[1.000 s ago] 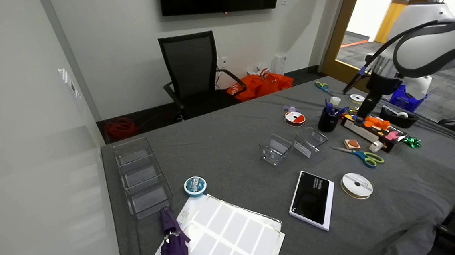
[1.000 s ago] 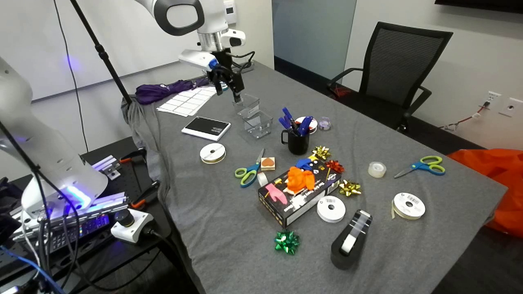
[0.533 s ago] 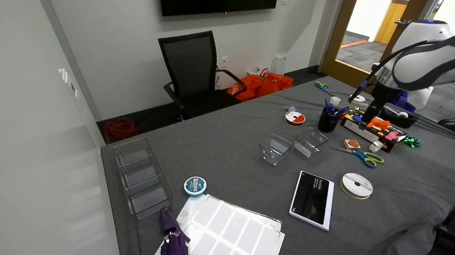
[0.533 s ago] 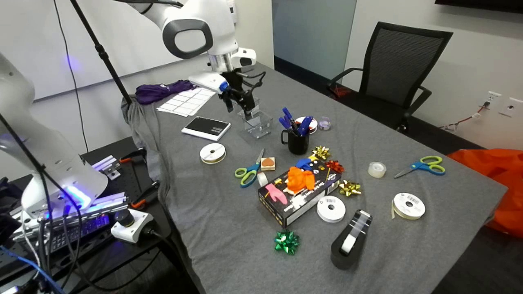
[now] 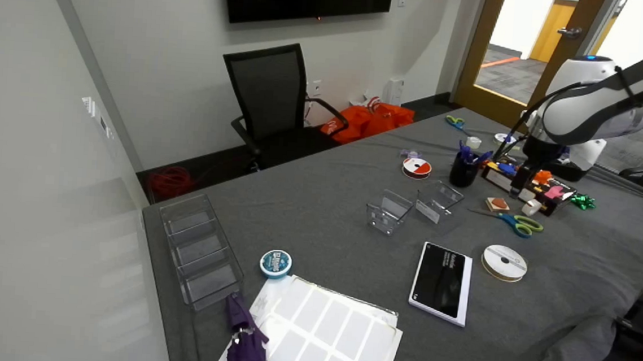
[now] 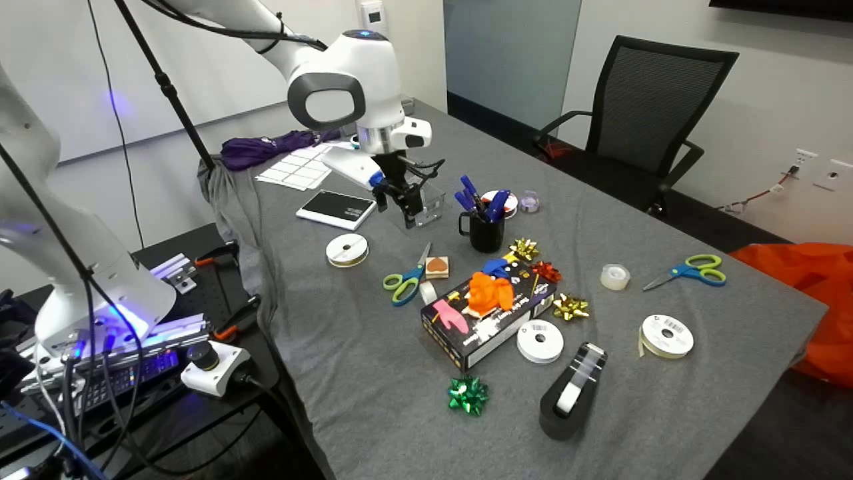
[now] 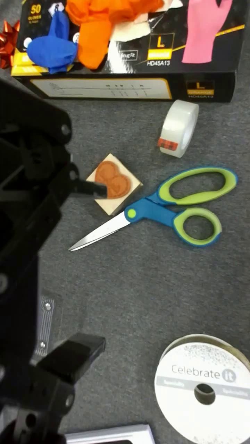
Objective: Put the scissors in the bowl
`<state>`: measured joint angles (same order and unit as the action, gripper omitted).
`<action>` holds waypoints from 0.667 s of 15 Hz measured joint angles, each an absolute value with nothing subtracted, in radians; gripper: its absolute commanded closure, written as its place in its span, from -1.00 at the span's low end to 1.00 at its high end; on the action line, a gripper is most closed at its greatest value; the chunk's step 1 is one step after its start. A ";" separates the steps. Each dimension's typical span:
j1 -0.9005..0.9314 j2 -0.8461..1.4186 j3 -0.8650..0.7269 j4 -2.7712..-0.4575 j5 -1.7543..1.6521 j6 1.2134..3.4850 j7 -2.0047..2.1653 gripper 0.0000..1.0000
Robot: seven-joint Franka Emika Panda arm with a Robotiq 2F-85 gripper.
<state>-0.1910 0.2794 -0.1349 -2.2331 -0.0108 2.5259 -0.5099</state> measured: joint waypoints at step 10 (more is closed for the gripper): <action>-0.260 0.417 -0.131 -2.193 -0.033 2.574 -0.572 -1.00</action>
<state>-0.2596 0.4169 -0.1315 -2.1931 -0.0326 2.5737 -0.5718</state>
